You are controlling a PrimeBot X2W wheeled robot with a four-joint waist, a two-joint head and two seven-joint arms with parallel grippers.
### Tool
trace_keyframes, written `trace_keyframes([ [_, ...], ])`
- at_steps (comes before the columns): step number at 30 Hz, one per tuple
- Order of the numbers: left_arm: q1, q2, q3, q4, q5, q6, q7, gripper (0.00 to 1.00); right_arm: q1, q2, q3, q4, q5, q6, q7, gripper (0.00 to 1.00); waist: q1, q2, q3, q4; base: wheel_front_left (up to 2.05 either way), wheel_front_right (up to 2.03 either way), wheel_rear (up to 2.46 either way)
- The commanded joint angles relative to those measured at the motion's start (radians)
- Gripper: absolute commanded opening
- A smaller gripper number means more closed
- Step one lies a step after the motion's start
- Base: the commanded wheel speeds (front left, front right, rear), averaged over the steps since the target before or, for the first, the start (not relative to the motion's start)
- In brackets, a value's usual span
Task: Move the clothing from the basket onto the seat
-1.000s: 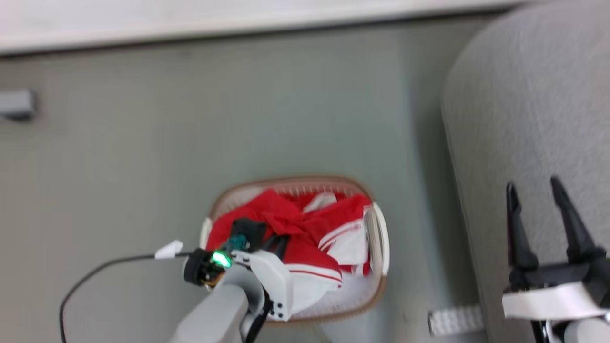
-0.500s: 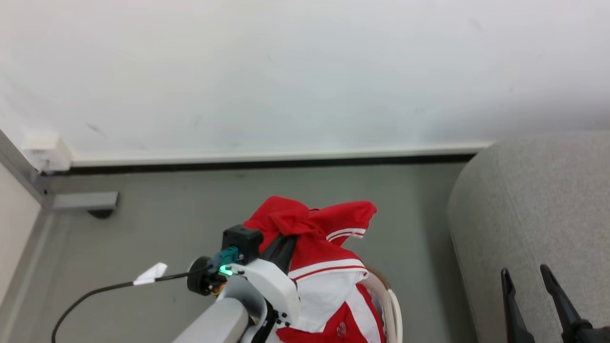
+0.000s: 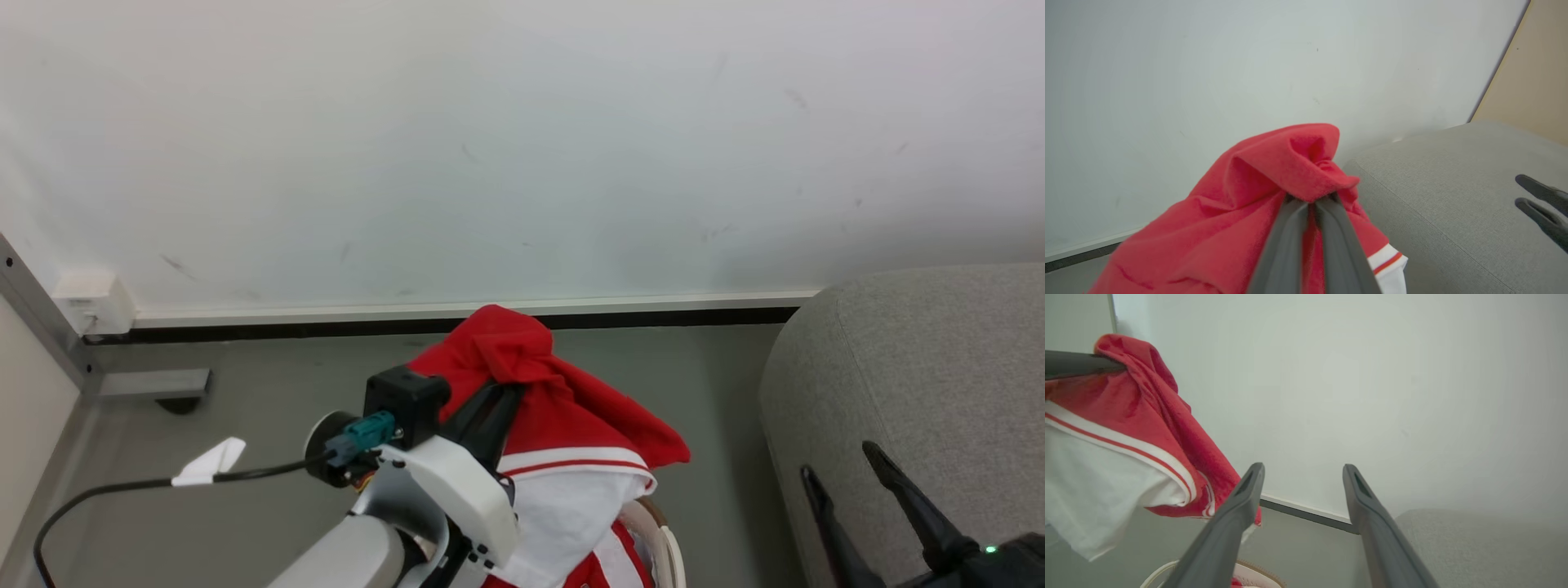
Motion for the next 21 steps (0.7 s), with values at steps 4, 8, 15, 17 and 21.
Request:
trace_keyframes([
  [4,0.018,0.013,-0.015,-0.055,0.013,0.007,0.027,0.00,-0.090,-0.135,0.148,-0.060,0.091,-0.002,0.082,1.00,0.0002,-0.0001,0.003,-0.001,0.00,0.00,0.00],
  [8,0.020,-0.001,-0.040,-0.074,0.015,0.000,0.040,0.00,-0.214,-0.254,0.327,-0.099,0.191,-0.002,0.181,1.00,0.0002,-0.0001,0.006,0.002,0.00,0.00,0.00],
  [15,-0.004,-0.039,-0.087,-0.067,0.021,-0.024,0.048,0.00,-0.426,-0.322,0.570,-0.043,0.307,-0.002,0.248,1.00,0.0002,-0.0001,0.009,0.022,0.00,0.00,0.00],
  [17,-0.012,-0.049,-0.099,-0.062,0.022,-0.033,0.050,0.00,-0.472,-0.310,0.630,-0.008,0.347,-0.002,0.246,1.00,0.0002,-0.0001,0.010,0.030,0.00,0.00,0.00],
  [21,-0.024,-0.068,-0.119,-0.050,0.022,-0.048,0.051,0.00,-0.551,-0.280,0.744,0.079,0.392,-0.002,0.226,1.00,0.0002,-0.0001,0.009,0.045,0.00,0.00,0.00],
])
